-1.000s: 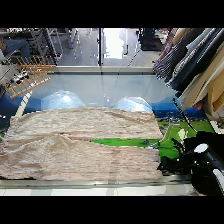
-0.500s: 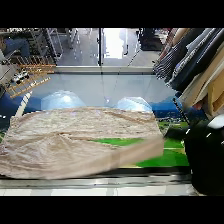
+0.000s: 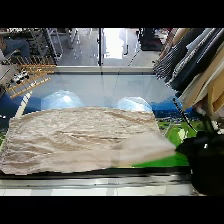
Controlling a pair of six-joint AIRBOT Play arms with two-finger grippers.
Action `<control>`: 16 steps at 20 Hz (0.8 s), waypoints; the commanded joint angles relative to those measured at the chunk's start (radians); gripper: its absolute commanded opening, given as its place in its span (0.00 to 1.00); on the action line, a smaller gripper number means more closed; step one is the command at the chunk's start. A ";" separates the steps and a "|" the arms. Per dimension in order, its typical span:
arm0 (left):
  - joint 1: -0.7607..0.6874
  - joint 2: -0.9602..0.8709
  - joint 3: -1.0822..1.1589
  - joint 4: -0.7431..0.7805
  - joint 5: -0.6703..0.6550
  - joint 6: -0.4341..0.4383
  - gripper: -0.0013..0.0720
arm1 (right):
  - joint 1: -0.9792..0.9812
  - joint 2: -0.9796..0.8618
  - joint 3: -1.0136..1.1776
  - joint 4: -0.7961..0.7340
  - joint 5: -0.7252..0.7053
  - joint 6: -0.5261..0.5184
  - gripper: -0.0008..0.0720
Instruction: Fold the clothes and pants, and hang the long-sleeved shirts on hangers.
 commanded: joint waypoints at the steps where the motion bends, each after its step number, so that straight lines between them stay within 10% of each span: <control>1: 0.001 -0.002 0.000 0.002 -0.055 0.008 0.79 | 0.001 0.120 -0.260 -0.215 -0.032 0.076 0.03; 6: 0.001 -0.002 0.000 0.004 -0.072 0.007 0.82 | 0.001 0.089 -0.313 -0.322 -0.354 0.257 0.04; 8: 0.001 -0.002 0.000 0.004 -0.043 -0.010 0.82 | -0.020 0.065 -0.314 -0.324 -0.367 0.333 0.62; 16: 0.001 -0.014 -0.108 -0.008 0.031 -0.023 0.82 | -0.436 0.040 -0.382 -0.093 -0.138 0.208 0.64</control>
